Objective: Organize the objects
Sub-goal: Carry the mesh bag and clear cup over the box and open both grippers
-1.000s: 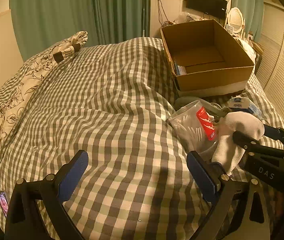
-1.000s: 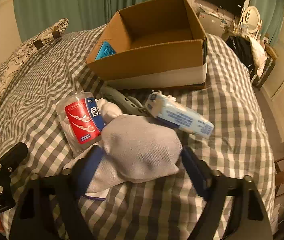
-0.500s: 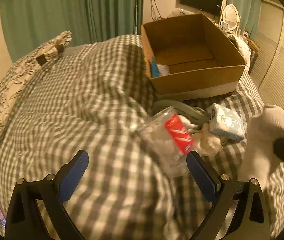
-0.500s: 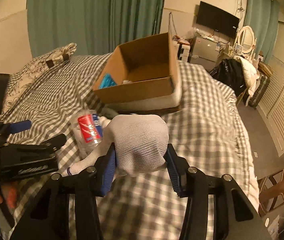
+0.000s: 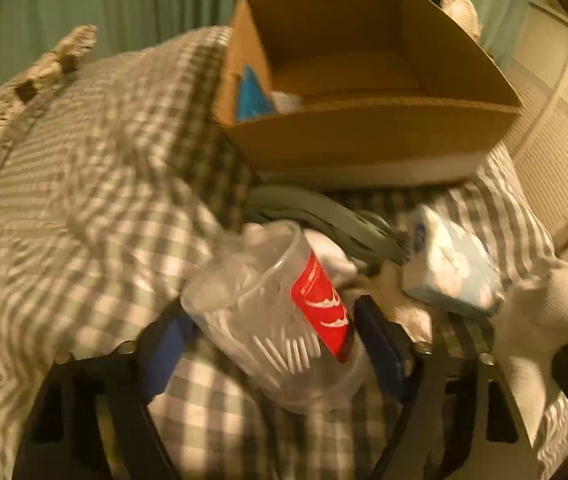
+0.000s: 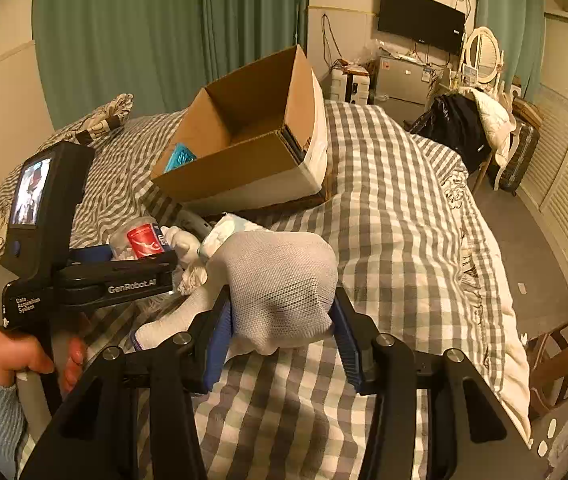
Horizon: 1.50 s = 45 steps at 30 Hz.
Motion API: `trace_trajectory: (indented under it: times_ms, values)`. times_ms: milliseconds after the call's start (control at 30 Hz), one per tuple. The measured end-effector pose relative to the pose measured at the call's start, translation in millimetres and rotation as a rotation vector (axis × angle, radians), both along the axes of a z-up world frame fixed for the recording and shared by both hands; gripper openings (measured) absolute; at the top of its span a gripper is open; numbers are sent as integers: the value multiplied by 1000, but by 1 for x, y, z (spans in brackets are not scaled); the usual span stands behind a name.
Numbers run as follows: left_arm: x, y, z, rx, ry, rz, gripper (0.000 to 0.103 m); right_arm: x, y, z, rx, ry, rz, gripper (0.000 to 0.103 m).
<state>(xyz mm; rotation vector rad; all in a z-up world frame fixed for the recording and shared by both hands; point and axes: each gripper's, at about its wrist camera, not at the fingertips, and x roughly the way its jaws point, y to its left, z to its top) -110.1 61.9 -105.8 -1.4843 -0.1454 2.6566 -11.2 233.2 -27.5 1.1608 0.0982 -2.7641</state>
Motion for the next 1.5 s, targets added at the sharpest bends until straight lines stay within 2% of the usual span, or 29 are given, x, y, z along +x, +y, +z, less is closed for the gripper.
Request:
trace_trajectory:
  times_ms: [200, 400, 700, 867, 1100, 1300, 1400, 1500]
  values:
    - [18, 7, 10, -22, 36, -41, 75, 6, -1, 1, 0, 2, -4, 47]
    - [49, 2, 41, -49, 106, -47, 72, 21, -7, 18, 44, 42, -3, 47]
    - [87, -26, 100, -36, 221, -51, 69, 52, -28, 66, 102, 140, 10, 47]
    - [86, -43, 129, -3, 280, -46, 68, 59, -43, 96, 140, 206, 22, 47]
    - [46, -51, 170, 8, 358, -45, 68, 30, -61, 141, 188, 304, 39, 47]
    - [-26, -42, 189, -10, 386, -54, 67, -28, -76, 168, 226, 367, 43, 47]
    - [-59, -31, 185, -14, 384, -80, 67, -67, -82, 174, 241, 391, 34, 47]
    - [-86, -24, 167, -11, 349, -80, 67, -110, -84, 168, 238, 379, 21, 47]
